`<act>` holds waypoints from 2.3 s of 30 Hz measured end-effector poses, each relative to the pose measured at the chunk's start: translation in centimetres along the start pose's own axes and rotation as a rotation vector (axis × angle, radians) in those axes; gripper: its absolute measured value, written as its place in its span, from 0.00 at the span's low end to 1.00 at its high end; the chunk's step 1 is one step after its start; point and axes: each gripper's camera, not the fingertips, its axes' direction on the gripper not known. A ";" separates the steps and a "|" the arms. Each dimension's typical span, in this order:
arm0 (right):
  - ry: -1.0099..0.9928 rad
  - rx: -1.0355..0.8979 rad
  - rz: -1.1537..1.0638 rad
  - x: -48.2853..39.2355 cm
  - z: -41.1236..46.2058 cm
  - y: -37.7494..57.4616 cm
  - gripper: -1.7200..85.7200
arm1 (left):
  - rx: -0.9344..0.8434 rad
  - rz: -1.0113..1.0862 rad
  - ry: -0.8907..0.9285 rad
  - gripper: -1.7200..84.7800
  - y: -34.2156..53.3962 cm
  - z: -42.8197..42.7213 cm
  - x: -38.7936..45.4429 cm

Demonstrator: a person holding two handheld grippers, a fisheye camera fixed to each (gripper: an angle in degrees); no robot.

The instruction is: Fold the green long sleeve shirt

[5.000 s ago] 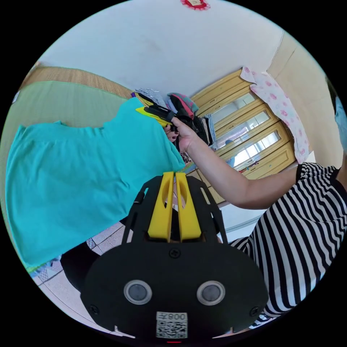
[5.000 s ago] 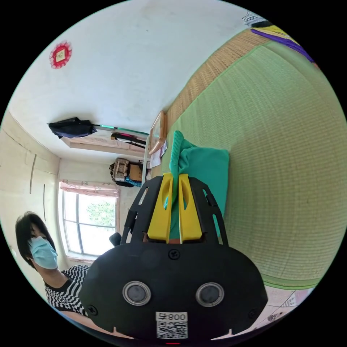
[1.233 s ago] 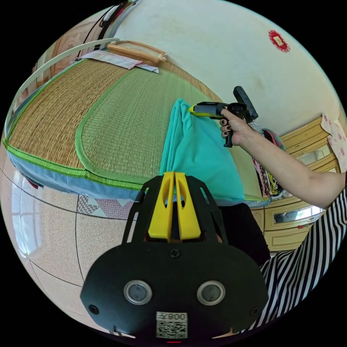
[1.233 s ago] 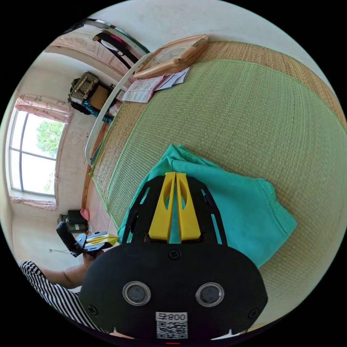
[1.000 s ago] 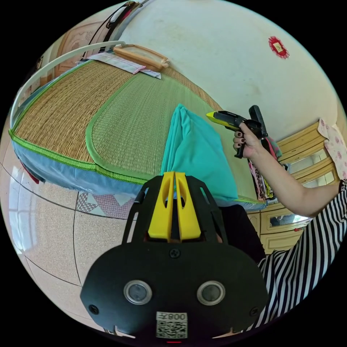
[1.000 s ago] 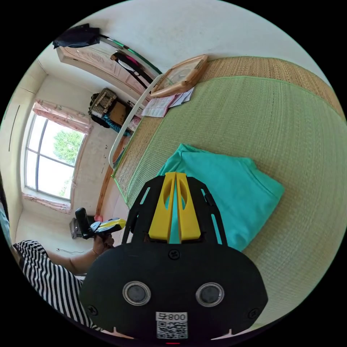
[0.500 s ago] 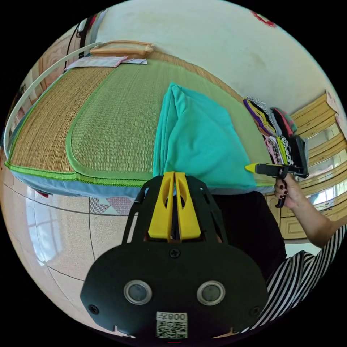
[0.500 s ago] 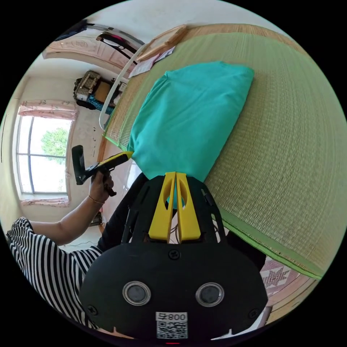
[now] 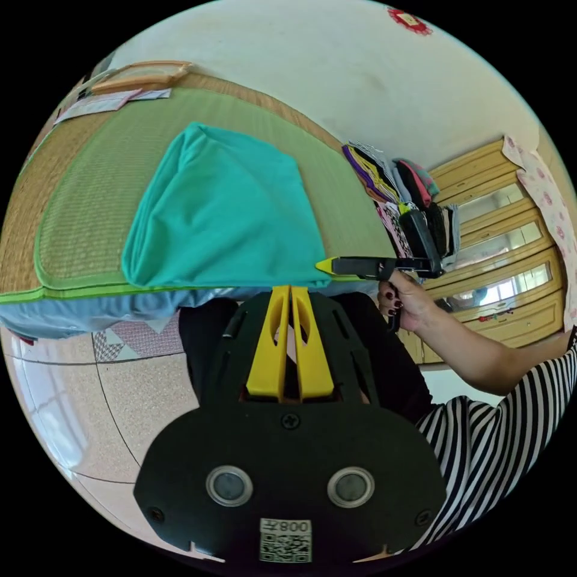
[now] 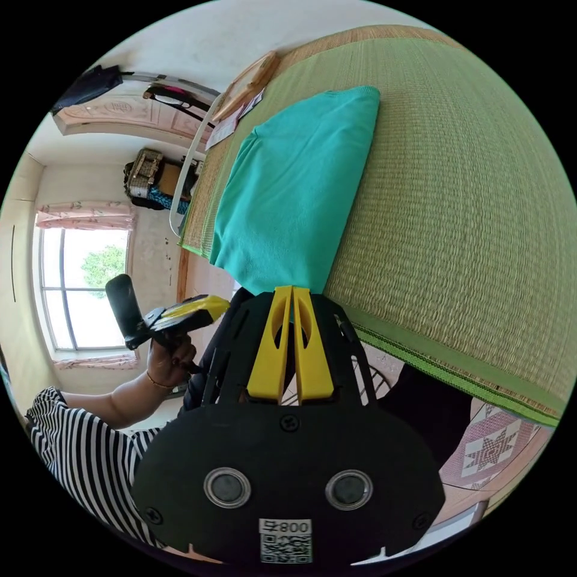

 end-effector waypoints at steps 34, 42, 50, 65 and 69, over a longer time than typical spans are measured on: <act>-0.554 0.090 0.239 16.4 1.0 3.8 0.10 | -0.109 0.071 0.122 0.03 -3.9 10.9 3.1; -0.601 0.078 0.244 17.2 1.9 3.4 0.06 | -0.093 0.055 0.142 0.02 -2.7 12.1 1.0; -0.605 0.098 0.231 16.7 1.2 3.2 0.04 | 0.015 -0.046 0.198 0.03 1.1 9.1 -5.2; -0.603 0.117 0.169 13.8 -1.0 1.9 0.04 | 0.322 -0.604 0.623 0.13 11.2 11.3 -23.5; -0.595 0.119 0.170 13.5 -1.1 2.0 0.04 | 0.365 -0.674 0.694 0.14 12.5 12.9 -25.6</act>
